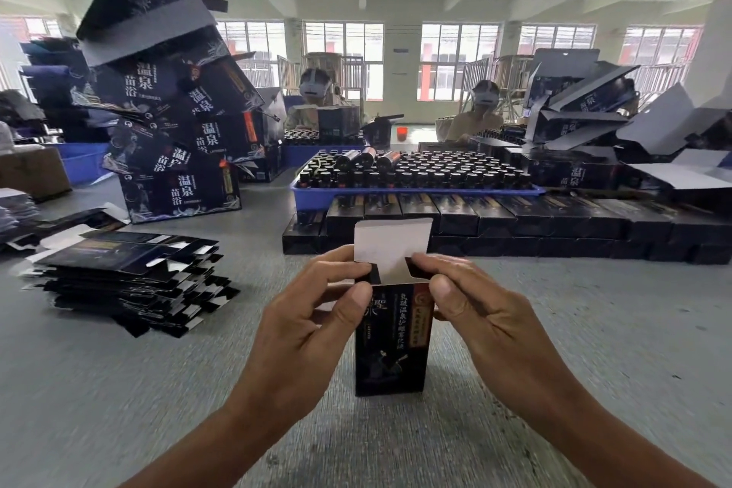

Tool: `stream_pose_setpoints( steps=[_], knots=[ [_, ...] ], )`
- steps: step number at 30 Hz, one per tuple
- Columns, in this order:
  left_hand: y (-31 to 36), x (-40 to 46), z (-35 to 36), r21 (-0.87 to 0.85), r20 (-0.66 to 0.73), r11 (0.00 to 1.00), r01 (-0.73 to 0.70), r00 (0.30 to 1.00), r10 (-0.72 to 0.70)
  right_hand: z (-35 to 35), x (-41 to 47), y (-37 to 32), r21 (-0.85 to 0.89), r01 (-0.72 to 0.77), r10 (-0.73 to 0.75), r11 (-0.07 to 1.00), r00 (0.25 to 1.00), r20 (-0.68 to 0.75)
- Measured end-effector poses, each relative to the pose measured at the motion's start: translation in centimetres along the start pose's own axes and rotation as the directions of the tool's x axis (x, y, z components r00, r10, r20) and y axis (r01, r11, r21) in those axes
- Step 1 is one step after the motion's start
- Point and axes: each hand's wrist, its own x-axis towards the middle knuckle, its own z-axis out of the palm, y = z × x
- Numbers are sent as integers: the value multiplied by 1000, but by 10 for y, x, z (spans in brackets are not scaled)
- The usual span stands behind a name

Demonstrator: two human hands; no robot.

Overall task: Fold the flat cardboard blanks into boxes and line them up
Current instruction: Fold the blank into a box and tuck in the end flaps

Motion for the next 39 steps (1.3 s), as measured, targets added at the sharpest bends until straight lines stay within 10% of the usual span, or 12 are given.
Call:
stream_pose_setpoints(
  steps=[39],
  knots=[
    [9, 0, 3, -28, -97, 999, -27, 995, 24, 1, -2, -8, 104, 54, -40, 993, 990, -137]
  ],
)
